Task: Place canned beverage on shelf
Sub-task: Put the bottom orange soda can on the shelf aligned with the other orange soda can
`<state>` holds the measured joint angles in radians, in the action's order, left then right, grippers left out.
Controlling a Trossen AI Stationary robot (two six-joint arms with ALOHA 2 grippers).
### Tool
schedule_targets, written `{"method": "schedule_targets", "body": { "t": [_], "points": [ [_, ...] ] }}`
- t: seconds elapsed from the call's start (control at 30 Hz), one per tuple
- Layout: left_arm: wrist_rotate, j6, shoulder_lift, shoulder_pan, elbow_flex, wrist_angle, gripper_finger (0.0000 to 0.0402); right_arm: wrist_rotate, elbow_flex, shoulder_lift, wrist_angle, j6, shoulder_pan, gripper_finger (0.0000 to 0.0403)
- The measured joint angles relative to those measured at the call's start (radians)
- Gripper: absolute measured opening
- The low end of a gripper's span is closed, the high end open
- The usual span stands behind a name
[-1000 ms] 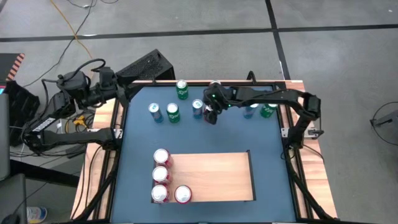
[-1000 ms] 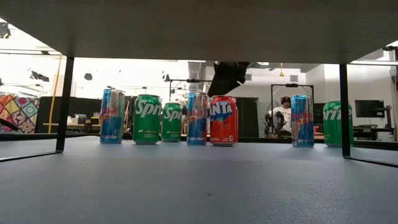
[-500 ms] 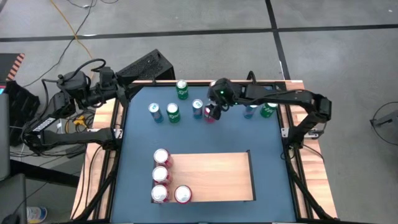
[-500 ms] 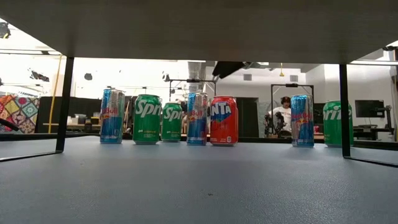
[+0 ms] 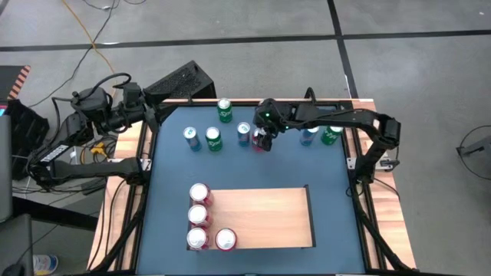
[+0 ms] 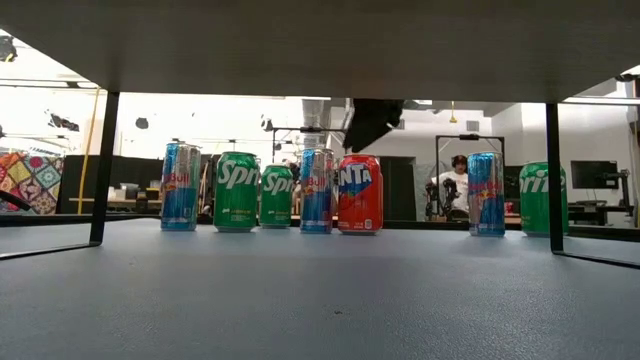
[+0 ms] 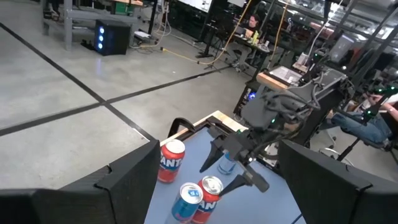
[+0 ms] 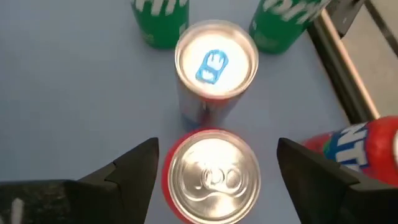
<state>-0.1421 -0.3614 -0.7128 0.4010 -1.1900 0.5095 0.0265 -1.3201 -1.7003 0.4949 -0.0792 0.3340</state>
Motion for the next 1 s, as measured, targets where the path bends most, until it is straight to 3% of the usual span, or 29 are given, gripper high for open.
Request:
{"method": "schedule_targets", "body": {
  "t": [0.2,0.33,0.43,0.7,1.0],
  "points": [
    [0.000,0.001,0.000,0.000,0.000,0.000,0.0309,0.002,-0.002,-0.051,0.002,0.002,0.005,0.0359],
    [0.000,0.001,0.000,0.000,0.000,0.000,0.0309,0.015,0.000,-0.077,0.028,0.020,0.011,0.0363],
    [0.000,0.001,0.000,0.000,0.000,0.000,0.0309,0.038,0.000,-0.089,0.038,0.052,0.010,0.0346],
    [-0.003,0.006,0.000,0.000,0.000,0.000,0.0309,0.102,0.000,-0.089,0.039,0.053,-0.004,0.0249],
    [-0.004,0.006,0.000,0.000,0.000,0.000,0.0309,0.101,0.001,-0.040,0.062,0.083,-0.032,0.0245]
  ]
}}
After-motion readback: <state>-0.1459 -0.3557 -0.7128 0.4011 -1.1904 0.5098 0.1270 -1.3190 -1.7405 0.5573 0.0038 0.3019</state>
